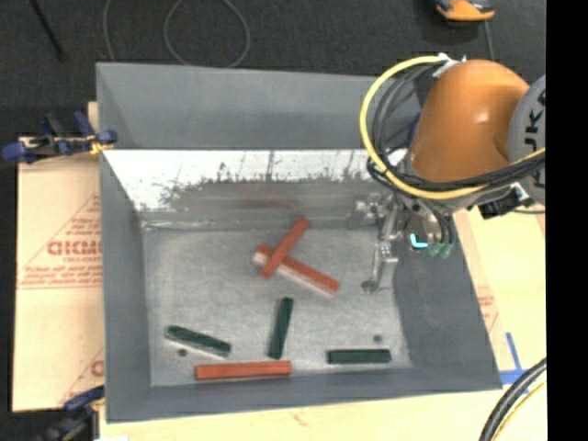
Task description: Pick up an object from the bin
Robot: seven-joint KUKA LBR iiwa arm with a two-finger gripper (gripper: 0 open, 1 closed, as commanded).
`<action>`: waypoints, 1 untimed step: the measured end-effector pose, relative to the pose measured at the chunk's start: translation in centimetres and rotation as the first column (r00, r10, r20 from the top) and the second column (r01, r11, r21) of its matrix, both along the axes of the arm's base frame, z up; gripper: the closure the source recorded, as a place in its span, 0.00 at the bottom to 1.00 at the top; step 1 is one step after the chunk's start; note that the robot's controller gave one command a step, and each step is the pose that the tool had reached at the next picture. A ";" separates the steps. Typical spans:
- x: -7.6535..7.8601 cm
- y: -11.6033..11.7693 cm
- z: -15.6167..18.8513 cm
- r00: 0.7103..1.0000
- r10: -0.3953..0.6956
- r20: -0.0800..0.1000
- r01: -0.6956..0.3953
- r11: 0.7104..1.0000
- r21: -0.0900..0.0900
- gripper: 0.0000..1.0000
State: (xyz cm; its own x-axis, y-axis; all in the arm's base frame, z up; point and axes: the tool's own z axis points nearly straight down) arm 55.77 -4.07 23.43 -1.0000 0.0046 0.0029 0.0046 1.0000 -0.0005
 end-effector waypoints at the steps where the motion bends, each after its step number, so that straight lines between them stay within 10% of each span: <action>1: -1.6 2.1 -14.1 0.931 0.366 0.000 -0.366 0.931 0.002 0.00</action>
Offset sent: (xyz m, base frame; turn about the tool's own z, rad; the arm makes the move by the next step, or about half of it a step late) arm -0.0156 0.0213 -0.1386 -0.3743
